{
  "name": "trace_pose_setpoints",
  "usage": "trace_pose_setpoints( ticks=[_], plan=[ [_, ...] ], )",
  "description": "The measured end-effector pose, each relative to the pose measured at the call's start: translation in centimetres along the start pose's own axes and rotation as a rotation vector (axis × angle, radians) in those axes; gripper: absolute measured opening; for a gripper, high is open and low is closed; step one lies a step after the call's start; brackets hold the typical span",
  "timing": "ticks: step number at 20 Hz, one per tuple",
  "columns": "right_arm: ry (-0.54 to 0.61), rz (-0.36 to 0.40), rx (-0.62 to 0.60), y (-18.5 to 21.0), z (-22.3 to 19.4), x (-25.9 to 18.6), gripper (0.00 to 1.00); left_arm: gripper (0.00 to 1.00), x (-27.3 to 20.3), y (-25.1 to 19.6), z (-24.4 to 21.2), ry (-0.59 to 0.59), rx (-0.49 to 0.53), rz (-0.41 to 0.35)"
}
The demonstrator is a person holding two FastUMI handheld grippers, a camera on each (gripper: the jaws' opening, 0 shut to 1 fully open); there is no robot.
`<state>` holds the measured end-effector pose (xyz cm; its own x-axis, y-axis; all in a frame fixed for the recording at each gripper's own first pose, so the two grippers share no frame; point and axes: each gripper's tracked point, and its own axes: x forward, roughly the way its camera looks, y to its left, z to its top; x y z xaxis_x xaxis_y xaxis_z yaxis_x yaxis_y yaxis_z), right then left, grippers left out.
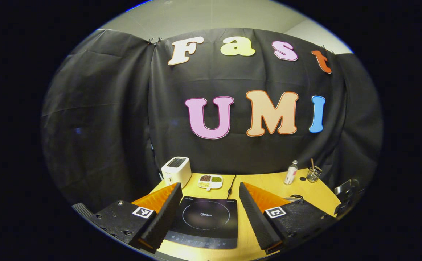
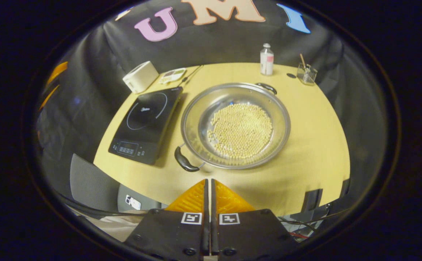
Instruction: First push the handle of the pot to place it horizontally, then grasp the pot with both hands and set it on the induction cooktop.
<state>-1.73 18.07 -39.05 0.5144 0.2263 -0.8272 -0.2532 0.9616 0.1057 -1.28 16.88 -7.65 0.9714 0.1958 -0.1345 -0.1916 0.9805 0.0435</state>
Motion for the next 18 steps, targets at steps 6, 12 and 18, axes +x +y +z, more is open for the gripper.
trace_pose_setpoints(
  ticks=[6, 12, 18],
  plan=[
    [0.086, -0.057, 0.018, 0.7, -1.8, 3.8, 0.03, 0.93, 0.3, 2.3, -2.1, 0.041, -0.024, -0.014],
    [0.108, -0.128, 0.063, 0.4, -1.8, 6.0, 0.04, 0.92, 0.4, 3.8, -3.3, 0.067, -0.016, -0.030],
    [0.108, -0.169, 0.058, 0.4, -0.6, 7.4, 0.04, 0.99, 0.1, 3.2, -5.2, 0.117, -0.050, -0.087]
  ],
)
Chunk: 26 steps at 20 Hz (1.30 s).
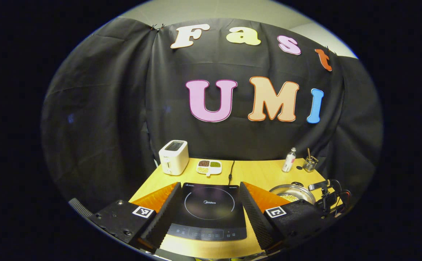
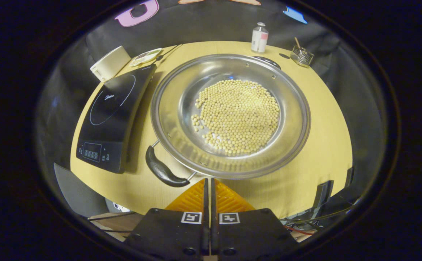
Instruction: First push the handle of the pot to place it horizontally, then grasp the pot with both hands and set it on the induction cooktop.
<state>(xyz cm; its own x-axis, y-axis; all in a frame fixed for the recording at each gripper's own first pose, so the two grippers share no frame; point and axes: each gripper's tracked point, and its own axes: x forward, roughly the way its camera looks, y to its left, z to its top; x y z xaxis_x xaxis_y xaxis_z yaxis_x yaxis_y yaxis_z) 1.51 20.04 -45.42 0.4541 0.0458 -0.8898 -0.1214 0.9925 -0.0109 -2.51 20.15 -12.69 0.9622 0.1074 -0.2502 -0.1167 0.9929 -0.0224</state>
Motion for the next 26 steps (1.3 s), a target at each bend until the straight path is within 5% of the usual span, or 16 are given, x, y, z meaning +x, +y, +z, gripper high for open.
trace_pose_setpoints(
  ticks=[10, 26],
  plan=[
    [0.015, -0.012, 0.010, 2.1, 0.6, 0.4, 0.01, 0.96, 1.3, 1.4, -2.1, 0.044, -0.016, -0.035],
    [0.009, 0.113, 0.232, 10.7, 6.9, 3.1, 0.03, 0.96, 3.2, 4.9, -4.3, 0.093, -0.065, 0.001]
  ],
)
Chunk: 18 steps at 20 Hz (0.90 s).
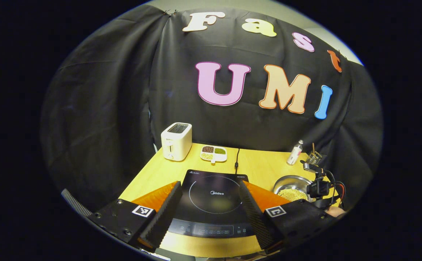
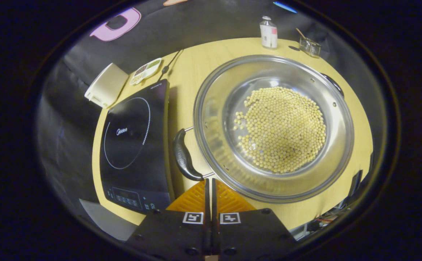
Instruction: First push the handle of the pot to place it horizontally, then grasp the pot with both hands and set it on the induction cooktop.
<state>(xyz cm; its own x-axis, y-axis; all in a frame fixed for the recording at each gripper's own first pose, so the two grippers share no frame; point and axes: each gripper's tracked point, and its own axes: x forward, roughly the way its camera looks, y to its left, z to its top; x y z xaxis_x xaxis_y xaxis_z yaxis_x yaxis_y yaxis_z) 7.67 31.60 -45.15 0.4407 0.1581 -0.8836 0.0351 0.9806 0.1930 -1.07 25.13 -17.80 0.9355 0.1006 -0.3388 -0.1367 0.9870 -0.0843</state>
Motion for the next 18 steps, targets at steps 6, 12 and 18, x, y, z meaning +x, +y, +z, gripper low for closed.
trace_pose_setpoints(
  ticks=[6, 12, 18],
  plan=[
    [-0.013, 0.000, 0.059, 1.8, 1.6, 1.1, 0.02, 0.96, 0.8, 0.0, -0.5, 0.021, 0.004, -0.021],
    [-0.017, -0.006, 0.044, 2.6, 2.4, 2.1, 0.03, 0.96, 1.1, 0.2, -1.1, 0.044, -0.003, -0.017],
    [0.005, 0.046, 0.044, 3.4, 2.4, 1.8, 0.00, 0.96, 0.8, -0.3, -1.4, 0.057, 0.003, -0.020]
  ],
)
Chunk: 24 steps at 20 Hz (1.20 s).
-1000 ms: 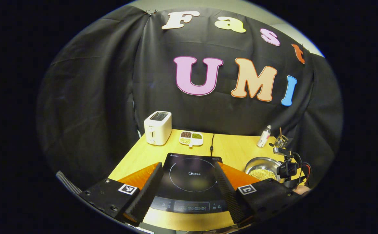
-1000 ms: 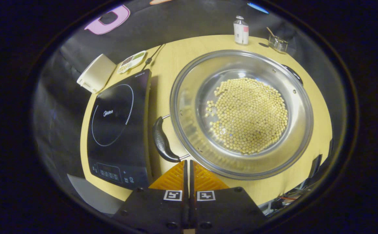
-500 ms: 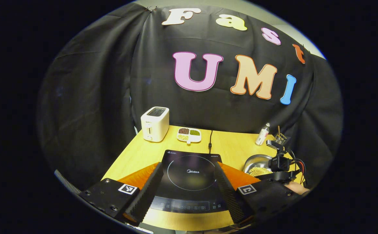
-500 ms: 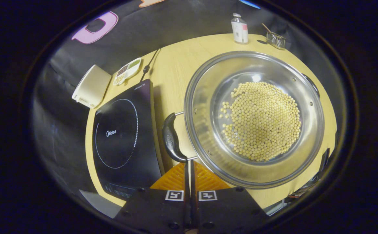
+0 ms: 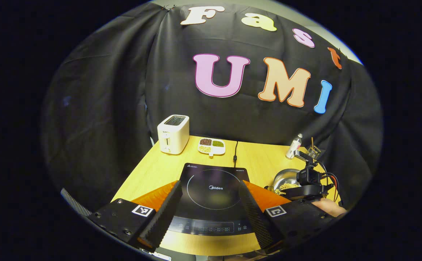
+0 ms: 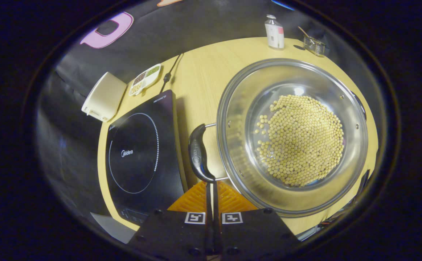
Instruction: First push the handle of the pot to place it horizontally, then grasp the pot with both hands and set it on the induction cooktop.
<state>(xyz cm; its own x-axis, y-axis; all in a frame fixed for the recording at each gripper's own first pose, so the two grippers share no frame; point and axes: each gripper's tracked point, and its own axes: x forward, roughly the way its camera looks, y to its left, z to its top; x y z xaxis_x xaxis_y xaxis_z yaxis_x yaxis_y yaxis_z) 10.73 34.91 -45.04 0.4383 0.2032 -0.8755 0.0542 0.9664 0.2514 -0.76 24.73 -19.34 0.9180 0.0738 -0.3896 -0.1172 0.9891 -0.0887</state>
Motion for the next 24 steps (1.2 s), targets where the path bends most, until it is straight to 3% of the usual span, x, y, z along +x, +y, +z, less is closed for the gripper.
trace_pose_setpoints(
  ticks=[4, 5, 6, 7, 8, 10, 11, 13, 14, 17, 18, 19, 20, 21, 24],
  plan=[
    [0.019, 0.077, -0.021, 0.2, -0.9, -2.7, 0.00, 0.96, 0.3, -1.4, -0.6, 0.017, -0.008, -0.033],
    [0.014, 0.091, -0.017, 0.0, -1.0, -3.6, 0.12, 0.96, 0.4, -2.0, -0.8, 0.030, -0.007, -0.046],
    [0.005, 0.102, -0.008, -0.5, -0.9, -4.5, 0.00, 0.96, 0.6, -2.5, -1.2, 0.043, -0.004, -0.061],
    [-0.009, 0.107, 0.003, -1.1, -0.6, -5.4, 0.00, 0.96, 0.8, -3.0, -1.4, 0.050, -0.002, -0.077],
    [-0.023, 0.104, 0.012, -2.0, -0.5, -6.2, 0.12, 0.97, 1.0, -3.7, -1.5, 0.057, 0.000, -0.094],
    [-0.044, 0.113, 0.031, -3.6, 0.0, -8.0, 0.17, 0.97, 1.3, -4.7, -1.9, 0.073, 0.008, -0.120],
    [-0.060, 0.107, 0.047, -4.6, 0.5, -8.7, 0.27, 0.96, 1.5, -5.3, -2.1, 0.081, 0.011, -0.131],
    [-0.085, 0.091, 0.097, -6.9, 1.4, -9.8, 0.27, 0.97, 2.3, -6.6, -2.5, 0.102, 0.009, -0.150],
    [-0.093, 0.084, 0.123, -8.1, 1.8, -10.2, 0.17, 0.96, 2.7, -7.3, -2.7, 0.113, 0.006, -0.157],
    [-0.093, 0.072, 0.154, -11.4, 3.3, -11.0, 0.45, 1.00, 4.3, -9.7, -3.6, 0.161, 0.013, -0.175],
    [-0.087, 0.065, 0.158, -12.5, 3.7, -11.3, 0.48, 0.97, 4.8, -10.6, -4.1, 0.181, 0.017, -0.179],
    [-0.078, 0.073, 0.167, -13.4, 4.4, -11.4, 0.65, 0.97, 5.3, -11.4, -4.5, 0.201, 0.017, -0.184],
    [-0.067, 0.067, 0.175, -14.7, 4.8, -11.7, 0.75, 0.97, 6.0, -12.2, -4.8, 0.222, 0.014, -0.183],
    [-0.057, 0.064, 0.182, -15.9, 5.6, -11.5, 0.92, 0.97, 6.5, -12.9, -5.2, 0.245, 0.008, -0.178],
    [-0.025, 0.068, 0.196, -19.1, 7.6, -10.4, 0.94, 0.97, 8.0, -15.1, -7.2, 0.327, -0.018, -0.180]
  ],
)
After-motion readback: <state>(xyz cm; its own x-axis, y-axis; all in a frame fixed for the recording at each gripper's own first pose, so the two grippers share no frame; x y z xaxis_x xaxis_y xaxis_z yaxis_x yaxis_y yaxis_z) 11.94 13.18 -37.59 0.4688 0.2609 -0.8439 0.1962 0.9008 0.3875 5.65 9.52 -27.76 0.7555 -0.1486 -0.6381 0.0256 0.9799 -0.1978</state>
